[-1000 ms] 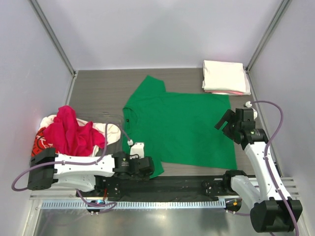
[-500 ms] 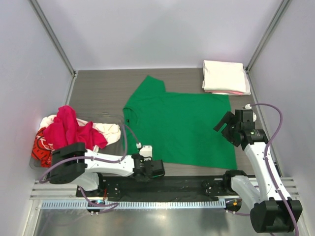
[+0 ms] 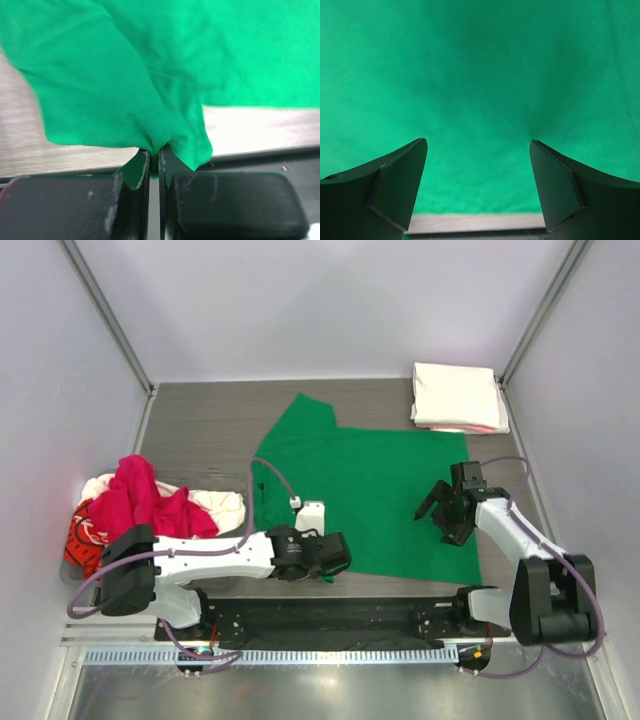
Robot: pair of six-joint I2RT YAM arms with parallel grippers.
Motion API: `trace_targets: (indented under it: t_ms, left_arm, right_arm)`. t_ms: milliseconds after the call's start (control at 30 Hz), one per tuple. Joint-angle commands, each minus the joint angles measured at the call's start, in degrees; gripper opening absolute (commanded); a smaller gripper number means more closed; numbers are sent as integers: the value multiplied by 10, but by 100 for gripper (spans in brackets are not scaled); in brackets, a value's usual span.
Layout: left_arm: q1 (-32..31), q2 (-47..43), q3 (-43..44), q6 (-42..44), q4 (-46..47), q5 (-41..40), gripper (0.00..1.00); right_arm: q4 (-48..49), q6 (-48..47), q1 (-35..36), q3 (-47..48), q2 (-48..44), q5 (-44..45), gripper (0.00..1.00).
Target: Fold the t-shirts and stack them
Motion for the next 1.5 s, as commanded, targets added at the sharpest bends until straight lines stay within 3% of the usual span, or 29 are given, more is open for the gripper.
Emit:
trace_targets:
  t_ms: [0,200,367,467,533,667,900,1033,1467]
  left_arm:
    - [27,-31,11,41,-23,-31,0]
    - [74,-53,2,80,-10,-17,0]
    - [118,-60,-9,110,18,10,0]
    - [127,-55,-7,119,25,17,0]
    - [128,-50,-8,121,34,25,0]
    - [128,-39,-23,118,69,51,0]
    - [128,-32,-23,117,94,83,0]
    - [128,-47,-32,112,97,87,0]
    - [127,-83,-72,102,99,92,0]
  right_arm:
    - [63,7,3,22,68,13,90]
    - [77,-29,1,120,212,68,90]
    - [51,-92,0,297,351,89,90]
    - [34,-115,2,327,344,92,89]
    - [18,-109,3,307,305,143,89]
    - [-16,-51,-3,223,127,263,90]
    - [-7,109,-20,21,-97,229,74]
    - [2,135,-36,-35,-77,231,75]
    - [101,83,-110,-41,36,188,64]
